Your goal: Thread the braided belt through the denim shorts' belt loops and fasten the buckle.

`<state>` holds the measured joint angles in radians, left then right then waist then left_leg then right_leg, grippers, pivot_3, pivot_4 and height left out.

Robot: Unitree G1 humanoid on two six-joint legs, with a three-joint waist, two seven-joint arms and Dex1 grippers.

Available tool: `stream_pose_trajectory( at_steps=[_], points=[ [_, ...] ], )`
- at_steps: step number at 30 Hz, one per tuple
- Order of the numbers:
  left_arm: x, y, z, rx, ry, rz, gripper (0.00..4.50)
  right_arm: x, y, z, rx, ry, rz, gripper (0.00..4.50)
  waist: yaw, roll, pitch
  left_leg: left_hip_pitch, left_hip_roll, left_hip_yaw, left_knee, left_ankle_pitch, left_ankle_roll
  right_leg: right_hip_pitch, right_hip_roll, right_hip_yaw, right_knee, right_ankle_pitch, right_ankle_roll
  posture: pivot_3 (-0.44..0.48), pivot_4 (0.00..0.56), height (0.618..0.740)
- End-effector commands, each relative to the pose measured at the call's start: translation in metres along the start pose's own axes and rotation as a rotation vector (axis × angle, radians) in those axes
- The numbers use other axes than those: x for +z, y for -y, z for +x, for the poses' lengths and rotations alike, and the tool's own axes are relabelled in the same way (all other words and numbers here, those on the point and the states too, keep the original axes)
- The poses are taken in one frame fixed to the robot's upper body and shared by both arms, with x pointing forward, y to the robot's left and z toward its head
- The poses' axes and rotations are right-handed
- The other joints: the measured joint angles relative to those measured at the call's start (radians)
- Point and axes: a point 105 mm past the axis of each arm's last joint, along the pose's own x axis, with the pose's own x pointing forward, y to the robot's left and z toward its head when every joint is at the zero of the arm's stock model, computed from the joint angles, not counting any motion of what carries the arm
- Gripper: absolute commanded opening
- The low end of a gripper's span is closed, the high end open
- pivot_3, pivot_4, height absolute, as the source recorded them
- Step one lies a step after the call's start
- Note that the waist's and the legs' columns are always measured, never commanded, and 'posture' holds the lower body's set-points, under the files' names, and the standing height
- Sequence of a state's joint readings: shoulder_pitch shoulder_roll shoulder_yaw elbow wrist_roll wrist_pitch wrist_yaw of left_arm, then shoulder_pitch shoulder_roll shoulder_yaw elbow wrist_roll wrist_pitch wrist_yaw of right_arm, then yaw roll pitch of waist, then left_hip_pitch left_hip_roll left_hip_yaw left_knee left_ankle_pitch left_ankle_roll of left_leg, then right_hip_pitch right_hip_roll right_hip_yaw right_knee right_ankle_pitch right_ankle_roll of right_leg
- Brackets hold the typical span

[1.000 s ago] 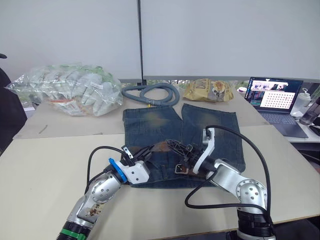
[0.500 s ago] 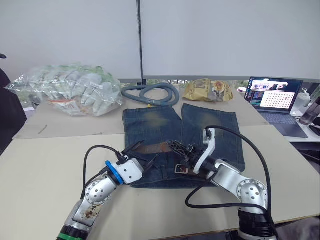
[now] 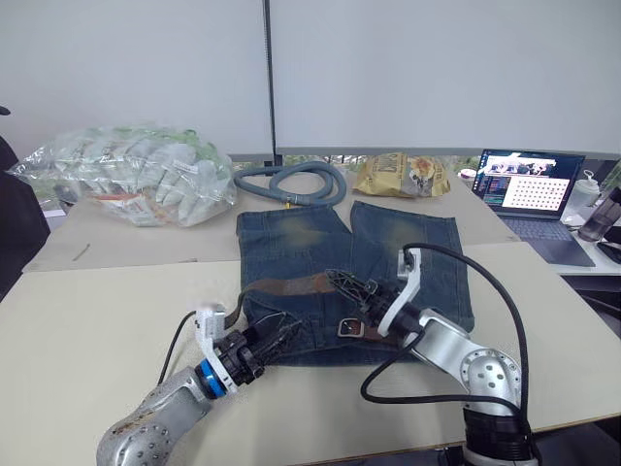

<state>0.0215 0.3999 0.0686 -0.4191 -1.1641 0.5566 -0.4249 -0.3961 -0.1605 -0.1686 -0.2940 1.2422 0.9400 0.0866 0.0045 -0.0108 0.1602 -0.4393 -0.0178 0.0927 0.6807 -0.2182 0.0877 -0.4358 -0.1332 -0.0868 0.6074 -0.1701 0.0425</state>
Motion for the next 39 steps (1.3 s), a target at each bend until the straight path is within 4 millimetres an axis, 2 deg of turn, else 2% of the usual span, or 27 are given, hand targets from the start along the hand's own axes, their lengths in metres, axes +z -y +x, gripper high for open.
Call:
stream_pose_trajectory(
  at_steps=[1,7,10,17,18,23,25,29,31,36,39],
  points=[
    [0.013,0.006,0.006,-0.01,0.077,-0.162,3.34,0.006,-0.019,-0.003,0.09,0.026,-0.017,0.0,0.002,0.0,0.0,0.0,0.0,0.0,0.0,0.0,0.0,0.0,0.0,0.0,0.0,0.0,0.0,0.0,0.15,0.74],
    [0.019,0.005,0.025,-0.004,0.132,-0.223,3.34,0.003,-0.021,-0.003,0.098,0.013,-0.023,0.0,0.007,0.0,0.0,0.0,-0.001,0.0,0.001,0.0,0.0,0.002,0.0,0.0,0.0,0.0,0.0,0.0,0.15,0.74],
    [0.02,0.003,0.029,0.011,0.15,-0.232,2.56,0.003,-0.022,-0.003,0.105,0.008,-0.026,0.0,0.006,0.0,0.0,0.0,-0.001,0.0,0.001,0.0,0.0,0.001,0.001,0.001,0.0,0.0,0.0,0.0,0.15,0.74],
    [0.014,-0.002,0.031,0.051,0.139,-0.214,0.18,0.001,-0.022,-0.004,0.105,0.003,-0.03,0.0,0.007,0.0,0.0,0.0,-0.001,0.0,0.001,0.0,0.0,0.002,0.001,0.001,0.0,0.0,0.0,0.0,0.15,0.74],
    [0.015,-0.003,0.031,0.055,0.142,-0.212,0.04,0.002,-0.022,-0.004,0.104,0.003,-0.031,0.0,0.007,0.0,0.0,0.0,-0.001,0.0,0.001,0.0,0.0,0.002,0.001,0.001,0.0,0.0,0.0,0.0,0.15,0.74],
    [0.015,-0.005,0.031,0.059,0.129,-0.187,0.04,-0.001,-0.023,-0.006,0.117,-0.01,-0.037,0.0,0.007,0.0,0.0,0.0,-0.001,0.0,0.001,0.0,0.0,0.001,0.001,0.002,0.0,0.0,0.0,0.0,0.15,0.74],
    [0.015,-0.006,0.031,0.06,0.127,-0.18,0.0,-0.002,-0.023,-0.007,0.114,-0.019,-0.065,0.78,0.007,0.0,0.0,0.0,-0.001,0.0,0.001,0.0,0.0,0.001,0.001,0.002,0.0,0.0,0.0,0.0,0.15,0.74],
    [0.015,-0.006,0.03,0.065,0.122,-0.165,0.0,-0.002,-0.023,-0.012,0.132,-0.035,-0.115,2.0,0.007,-0.001,0.0,0.0,-0.001,0.0,0.001,0.0,0.001,0.001,0.001,0.002,0.0,0.0,0.0,0.0,0.15,0.74],
    [0.016,-0.004,0.027,0.064,0.114,-0.152,0.0,0.003,-0.018,-0.019,0.117,-0.041,-0.195,2.83,0.008,-0.001,0.0,0.0,-0.001,0.0,0.001,0.0,0.001,0.001,0.001,0.002,0.0,0.0,0.0,0.0,0.15,0.74],
    [0.021,0.001,0.017,0.075,0.077,-0.087,0.0,0.012,-0.01,-0.029,0.1,-0.083,-0.478,4.47,0.007,-0.001,0.0,0.0,-0.001,0.001,0.002,-0.003,0.005,0.001,0.001,0.004,-0.001,0.0,0.0,0.0,0.15,0.74],
    [0.026,0.001,0.013,0.098,0.053,-0.042,0.0,0.005,0.004,-0.031,0.066,-0.164,-0.662,4.47,0.007,-0.001,0.0,0.0,-0.001,0.001,0.002,-0.003,0.005,0.0,0.001,0.004,-0.005,-0.001,0.0,0.0,0.15,0.74]
  ],
)
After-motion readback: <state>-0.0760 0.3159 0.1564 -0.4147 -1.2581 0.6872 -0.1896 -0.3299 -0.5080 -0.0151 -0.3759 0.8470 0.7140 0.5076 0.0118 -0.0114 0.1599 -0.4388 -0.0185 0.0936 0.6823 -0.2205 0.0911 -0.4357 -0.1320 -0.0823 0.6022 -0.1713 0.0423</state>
